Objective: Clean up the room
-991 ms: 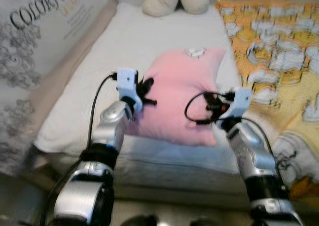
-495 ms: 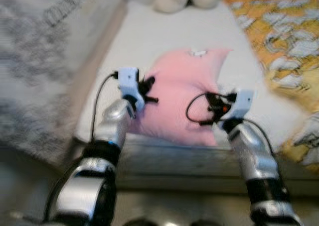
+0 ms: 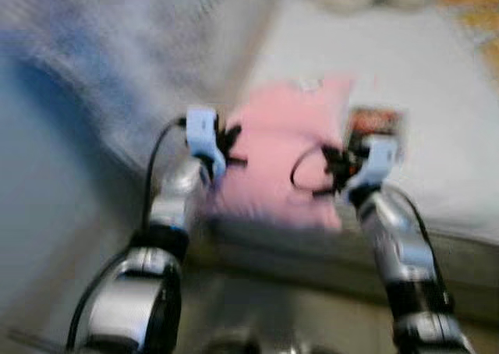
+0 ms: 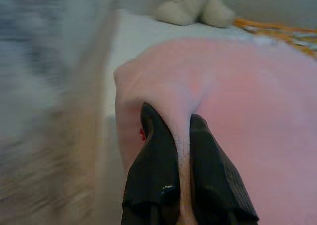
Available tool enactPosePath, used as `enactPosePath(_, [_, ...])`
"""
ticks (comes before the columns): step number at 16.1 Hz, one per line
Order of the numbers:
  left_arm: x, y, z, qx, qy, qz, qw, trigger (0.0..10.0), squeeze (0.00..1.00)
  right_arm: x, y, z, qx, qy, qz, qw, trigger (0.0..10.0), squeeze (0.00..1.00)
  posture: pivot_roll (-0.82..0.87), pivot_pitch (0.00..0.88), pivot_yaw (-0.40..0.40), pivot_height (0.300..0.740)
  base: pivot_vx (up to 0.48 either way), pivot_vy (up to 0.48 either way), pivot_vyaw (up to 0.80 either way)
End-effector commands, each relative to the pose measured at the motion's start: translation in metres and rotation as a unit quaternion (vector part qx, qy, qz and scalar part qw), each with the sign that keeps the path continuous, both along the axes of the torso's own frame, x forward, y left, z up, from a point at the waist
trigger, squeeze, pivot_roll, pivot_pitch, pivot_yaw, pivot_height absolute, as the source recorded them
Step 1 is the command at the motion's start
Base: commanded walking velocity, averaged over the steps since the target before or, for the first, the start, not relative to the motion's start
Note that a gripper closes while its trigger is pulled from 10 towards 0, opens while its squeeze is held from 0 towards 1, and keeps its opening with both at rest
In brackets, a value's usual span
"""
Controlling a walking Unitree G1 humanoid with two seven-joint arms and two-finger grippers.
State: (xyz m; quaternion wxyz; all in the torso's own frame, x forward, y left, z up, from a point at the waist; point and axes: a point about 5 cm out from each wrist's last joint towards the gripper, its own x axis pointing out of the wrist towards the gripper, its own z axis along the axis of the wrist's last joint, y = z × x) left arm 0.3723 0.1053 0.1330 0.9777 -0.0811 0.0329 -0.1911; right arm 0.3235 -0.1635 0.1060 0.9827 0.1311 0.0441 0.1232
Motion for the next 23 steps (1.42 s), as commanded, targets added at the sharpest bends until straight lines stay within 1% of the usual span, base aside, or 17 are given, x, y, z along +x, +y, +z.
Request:
enactPosePath(1, [0.0037, 0.007, 0.009, 0.011, -0.018, 0.019, 1.0, 10.0, 0.0, 0.0019, -0.0172, 0.0055, -0.016, -0.004, -0.038, 0.999, 3.3, 0.0, -0.13, 0.0, 0.08, 0.74, 0.0, 0.0, 0.0])
enactPosePath(2, [0.0037, 0.0066, 0.0086, 0.014, -0.017, 0.019, 1.0, 10.0, 0.0, 0.0022, -0.0172, 0.0041, -0.023, 0.001, -0.038, 0.999, 3.3, 0.0, -0.13, 0.0, 0.079, 0.74, 0.0, 0.0, 0.0])
enactPosePath(3, [0.0033, 0.0064, 0.007, 0.015, -0.013, 0.019, 1.0, 10.0, 0.0, 0.0018, -0.0179, 0.0032, -0.03, 0.003, -0.043, 0.999, 10.0, 0.0, -0.13, 0.0, 0.077, 0.74, 0.0, 0.0, 0.0])
enactPosePath(7, [0.0031, 0.008, 0.0077, 0.021, -0.017, 0.018, 0.999, 10.0, 0.0, 0.0016, -0.0203, 0.0043, -0.041, -0.005, -0.056, 0.998, 10.0, 0.0, -0.12, 0.0, 0.075, 0.74, 0.0, 0.0, 0.0])
enactPosePath(8, [0.0033, 0.0084, 0.0096, 0.009, -0.021, 0.016, 1.0, 10.0, 0.0, 0.0022, -0.0207, 0.0052, -0.045, -0.008, -0.06, 0.997, 10.0, 0.0, -0.12, 0.0, 0.074, 0.74, 0.0, 0.0, 0.0])
enactPosePath(14, [0.0013, 0.0049, 0.0109, 0.017, -0.033, -0.001, 0.999, 10.0, 0.0, 0.0023, -0.0224, 0.006, -0.049, -0.014, -0.075, 0.996, 10.0, 0.0, -0.12, 0.0, 0.08, 0.74, 0.48, 0.0, 0.0])
enactPosePath(23, [0.0021, 0.0042, 0.0102, 0.015, -0.024, 0.0, 1.0, 10.0, 0.0, 0.0, -0.0216, 0.0028, -0.047, -0.012, -0.082, 0.995, 10.0, 0.0, -0.13, 0.0, 0.097, 0.74, 0.48, 0.0, 0.0])
